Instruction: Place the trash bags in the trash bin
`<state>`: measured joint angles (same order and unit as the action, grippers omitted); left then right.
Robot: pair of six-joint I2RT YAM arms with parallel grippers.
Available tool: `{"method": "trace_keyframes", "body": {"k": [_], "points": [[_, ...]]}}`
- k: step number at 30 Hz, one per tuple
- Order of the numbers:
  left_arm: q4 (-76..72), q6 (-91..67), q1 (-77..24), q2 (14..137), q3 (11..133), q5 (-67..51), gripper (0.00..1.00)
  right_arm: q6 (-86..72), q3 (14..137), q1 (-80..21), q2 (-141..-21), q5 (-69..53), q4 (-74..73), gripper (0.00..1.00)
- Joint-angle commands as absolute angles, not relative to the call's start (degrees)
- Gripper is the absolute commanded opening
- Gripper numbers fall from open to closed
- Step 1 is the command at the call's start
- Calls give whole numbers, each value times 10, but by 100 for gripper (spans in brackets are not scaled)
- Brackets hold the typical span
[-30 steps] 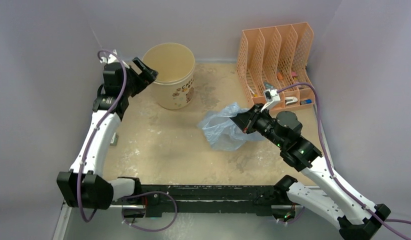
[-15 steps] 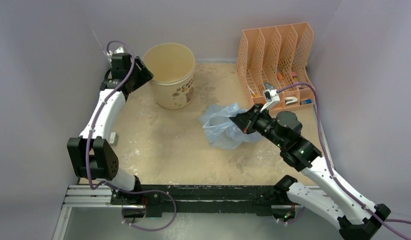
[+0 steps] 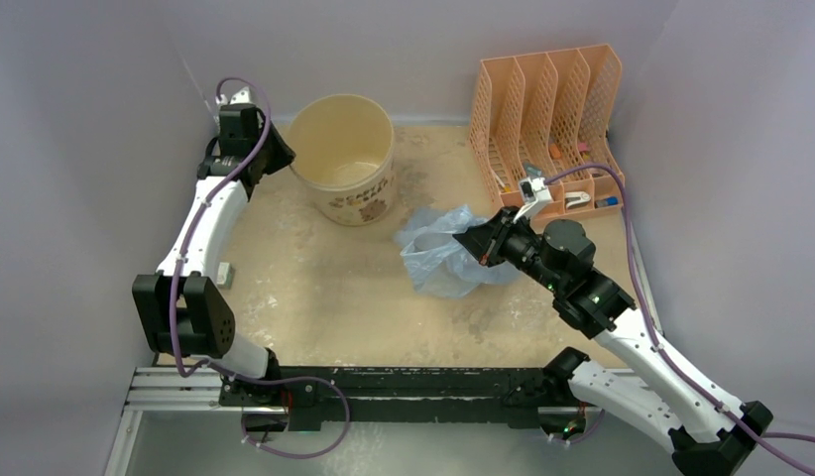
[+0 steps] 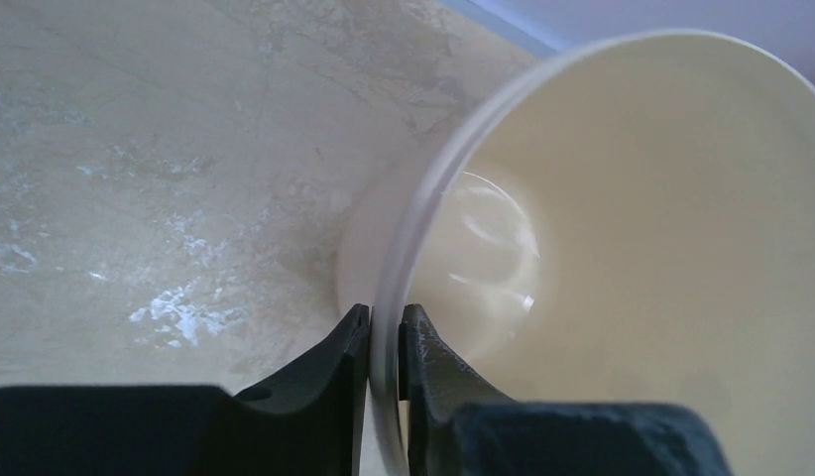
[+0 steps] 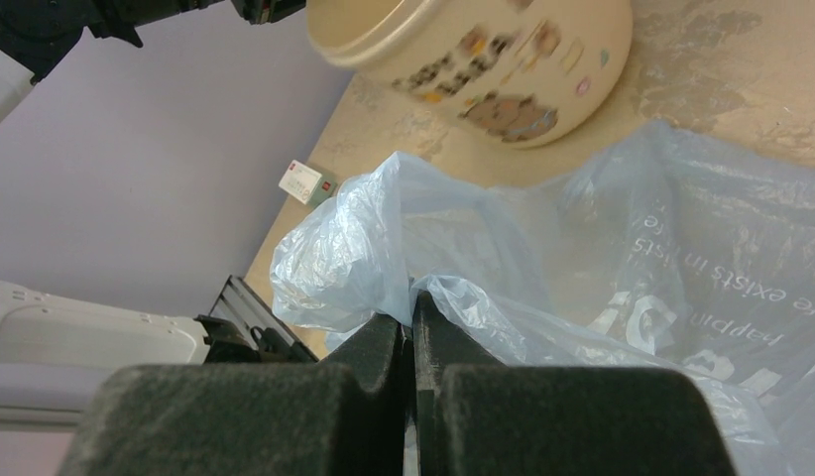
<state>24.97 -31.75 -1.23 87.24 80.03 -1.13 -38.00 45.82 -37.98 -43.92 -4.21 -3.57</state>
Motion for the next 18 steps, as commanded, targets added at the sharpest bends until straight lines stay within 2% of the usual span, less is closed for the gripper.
{"method": "trace_keyframes", "body": {"k": [1, 5, 10, 18], "points": [[268, -277, -10, 842, 816, -31, 11, -381, 476, -381, -431, -41, -19, 0], [290, -268, -9, 813, 807, -62, 0, -382, 488, -381, -422, -32, -31, 0], [331, -258, -12, 769, 785, -116, 0, -366, 525, -381, -411, -3, -76, 0], [366, -280, -82, 692, 721, -88, 0, -330, 581, -381, -377, 48, -123, 0]]}}
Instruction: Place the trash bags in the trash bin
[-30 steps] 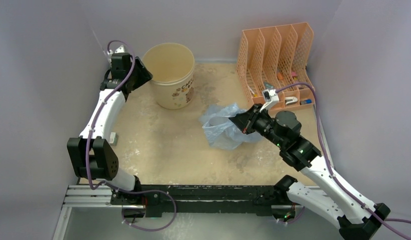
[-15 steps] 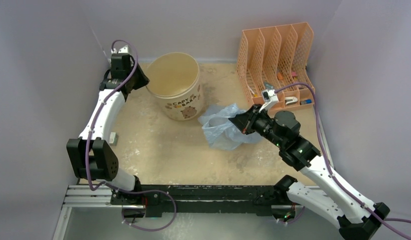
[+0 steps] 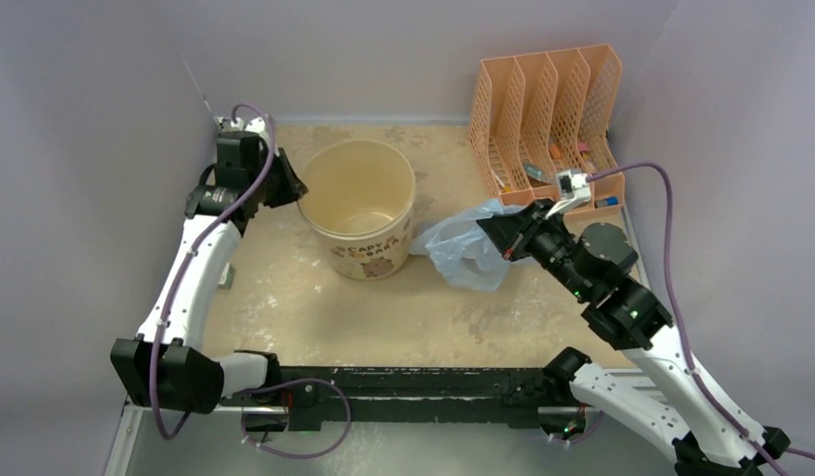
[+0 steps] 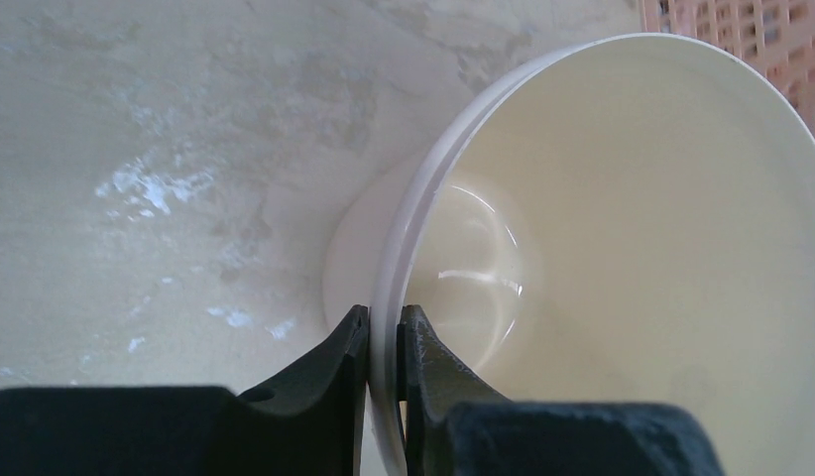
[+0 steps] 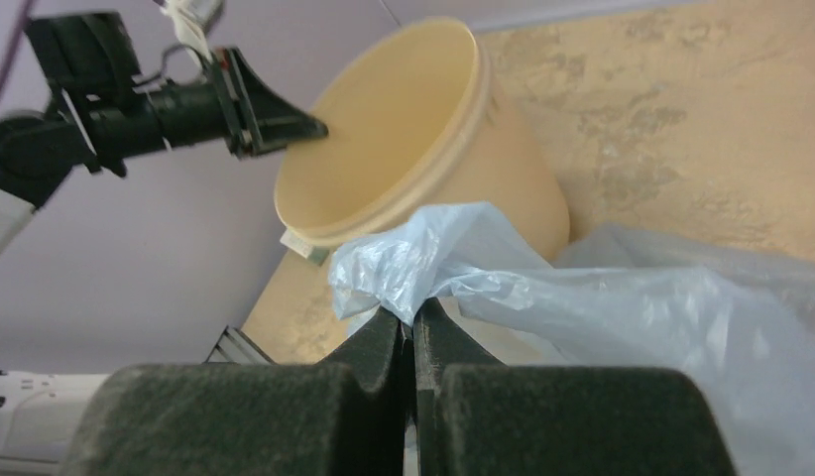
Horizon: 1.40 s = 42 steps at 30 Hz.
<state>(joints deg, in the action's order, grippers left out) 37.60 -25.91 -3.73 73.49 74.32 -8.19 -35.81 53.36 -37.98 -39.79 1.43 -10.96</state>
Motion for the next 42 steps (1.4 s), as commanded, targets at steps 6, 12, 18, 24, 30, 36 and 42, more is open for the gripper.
{"method": "trace_keyframes", "body": {"k": [6, 12, 18, 24, 30, 36, 42], "points": [[362, -323, -110, 651, 678, -36, 0, -310, 615, -381, -346, 33, -131, 0], [366, -330, -115, 634, 677, -28, 0, -271, 653, -381, -337, 5, -155, 0], [374, -330, -120, 637, 688, -40, 5, -254, 680, -381, -328, 55, -192, 0], [364, -346, -123, 640, 692, -69, 11, -233, 694, -381, -335, -31, -211, 0], [340, -351, -124, 631, 683, -105, 32, -217, 691, -381, -343, -91, -221, 0], [320, -345, -124, 609, 663, -142, 44, -212, 695, -381, -350, -102, -229, 0], [292, -377, -125, 601, 621, -204, 45, -231, 671, -381, -353, -124, -197, 0]]}}
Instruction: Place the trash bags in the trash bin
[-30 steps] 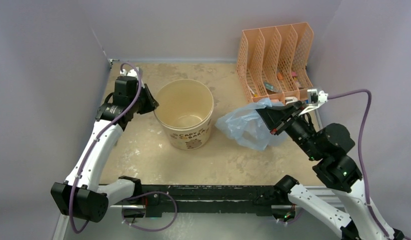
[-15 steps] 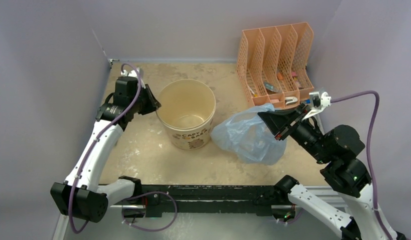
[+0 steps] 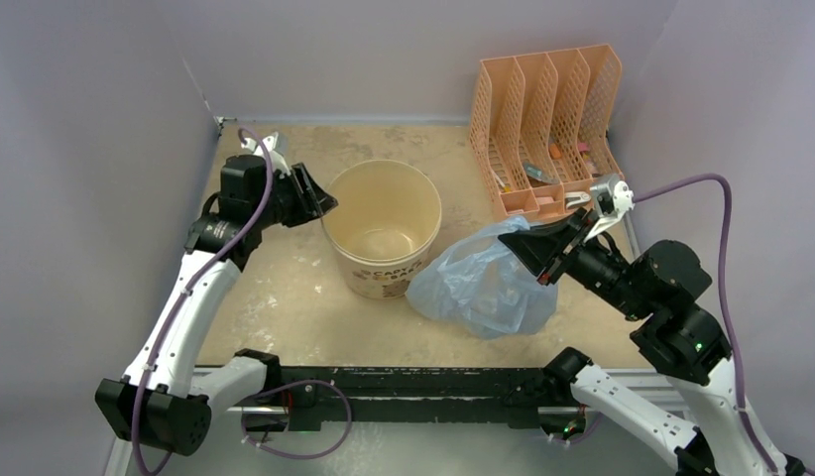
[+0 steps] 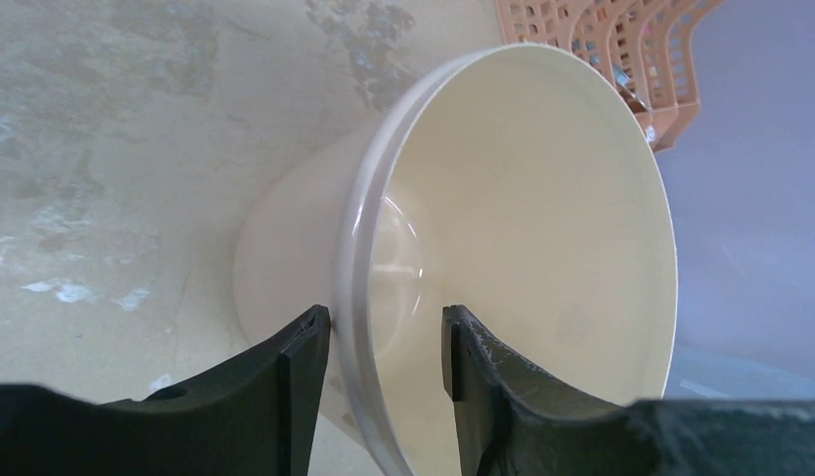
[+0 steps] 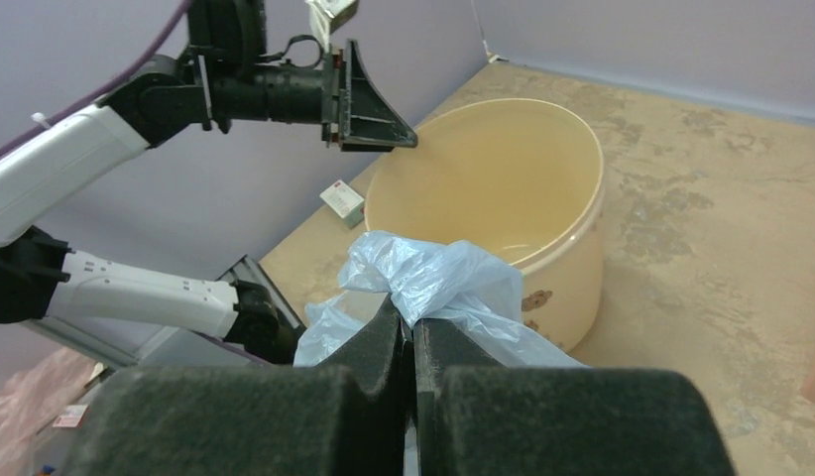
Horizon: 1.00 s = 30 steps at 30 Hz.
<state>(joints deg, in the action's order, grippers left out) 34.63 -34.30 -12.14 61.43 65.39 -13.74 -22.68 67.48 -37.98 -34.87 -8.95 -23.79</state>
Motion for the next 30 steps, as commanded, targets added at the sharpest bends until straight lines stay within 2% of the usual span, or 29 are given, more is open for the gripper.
{"method": "trace_keyframes", "body": {"k": [1, 7, 14, 18, 21, 23, 28, 30], "points": [[275, -388, -125, 595, 608, -214, 46, -232, 662, -381, -356, -136, -185, 0], [253, -417, -125, 585, 590, -193, 49, -226, 653, -381, -387, -182, -161, 0], [267, -381, -125, 511, 550, -127, 74, -227, 649, -381, -374, -279, -144, 0], [255, -343, -125, 432, 505, -134, 80, -218, 644, -381, -384, -327, -127, 0], [235, -325, -125, 368, 462, -183, 80, -209, 639, -381, -394, -329, -137, 0], [212, -310, -125, 332, 427, -243, 80, -239, 632, -381, -397, -265, -131, 0], [167, -298, -125, 294, 368, -401, 79, -290, 623, -381, -445, 8, -171, 0], [139, -307, -125, 297, 347, -461, 78, -306, 620, -381, -474, 51, -180, 0]]}}
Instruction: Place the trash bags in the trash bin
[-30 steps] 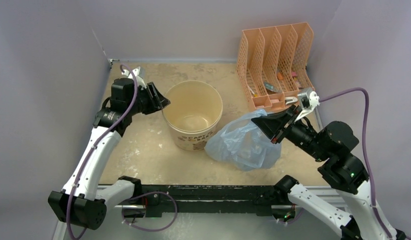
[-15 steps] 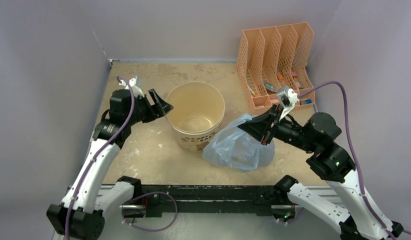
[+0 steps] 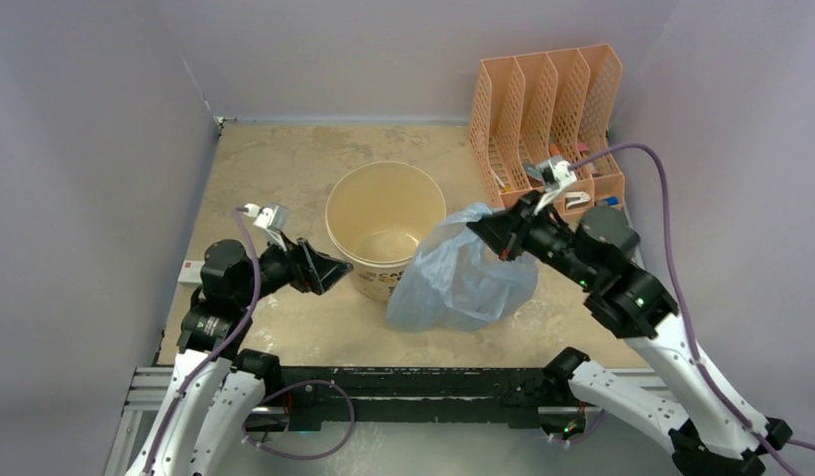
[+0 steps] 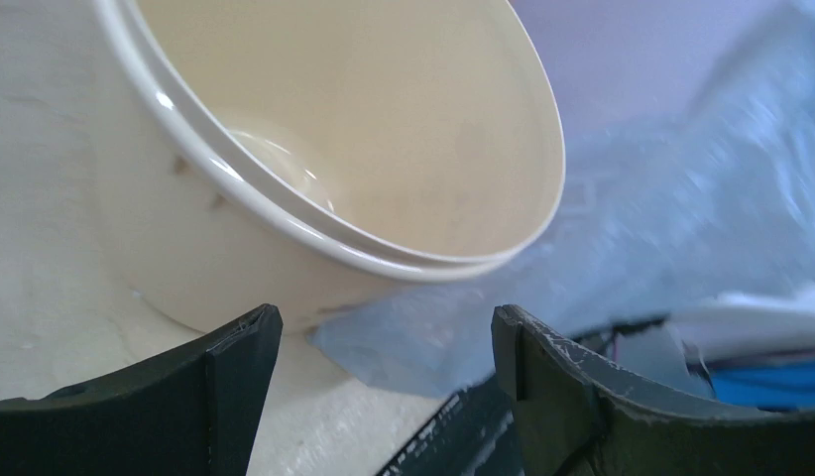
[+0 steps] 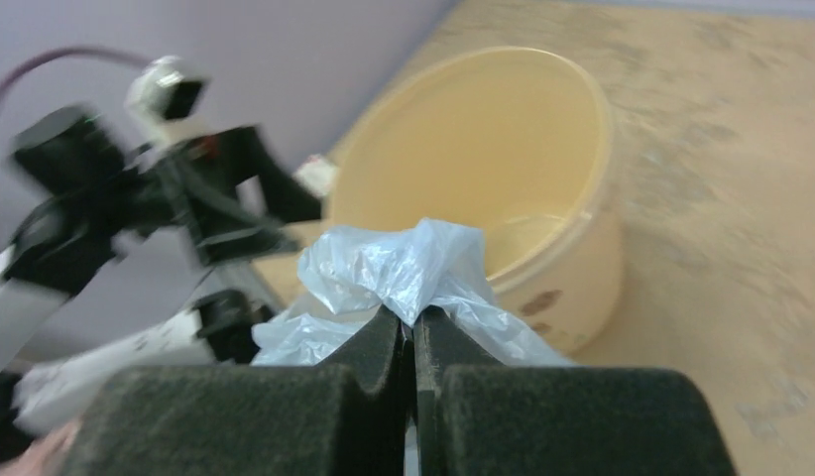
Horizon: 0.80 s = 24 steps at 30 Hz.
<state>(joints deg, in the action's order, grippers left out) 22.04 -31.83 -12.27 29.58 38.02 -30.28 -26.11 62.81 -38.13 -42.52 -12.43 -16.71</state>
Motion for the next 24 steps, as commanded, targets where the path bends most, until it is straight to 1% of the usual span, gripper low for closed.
{"method": "trace_keyframes", "body": {"k": [1, 6, 11, 13, 17, 20, 21, 24], "points": [[123, -312, -125, 299, 336, -487, 77, -310, 619, -381, -486, 56, -179, 0], [81, -314, -127, 331, 302, -576, 73, -311, 616, -381, -514, 74, -155, 0], [18, -340, -149, 306, 253, -555, 71, -307, 630, -381, -526, 65, -152, 0], [-15, -356, -168, 297, 224, -531, 71, -307, 633, -381, -530, 53, -151, 0], [-18, -356, -249, 291, 195, -398, 71, -313, 632, -380, -532, 15, -139, 0], [-80, -357, -306, 294, 153, -359, 75, -315, 631, -380, -535, 5, -136, 0], [-106, -358, -324, 299, 135, -345, 78, -315, 632, -381, -536, 3, -139, 0], [-175, -337, -399, 296, 78, -239, 82, -315, 635, -381, -538, 1, -143, 0]]}}
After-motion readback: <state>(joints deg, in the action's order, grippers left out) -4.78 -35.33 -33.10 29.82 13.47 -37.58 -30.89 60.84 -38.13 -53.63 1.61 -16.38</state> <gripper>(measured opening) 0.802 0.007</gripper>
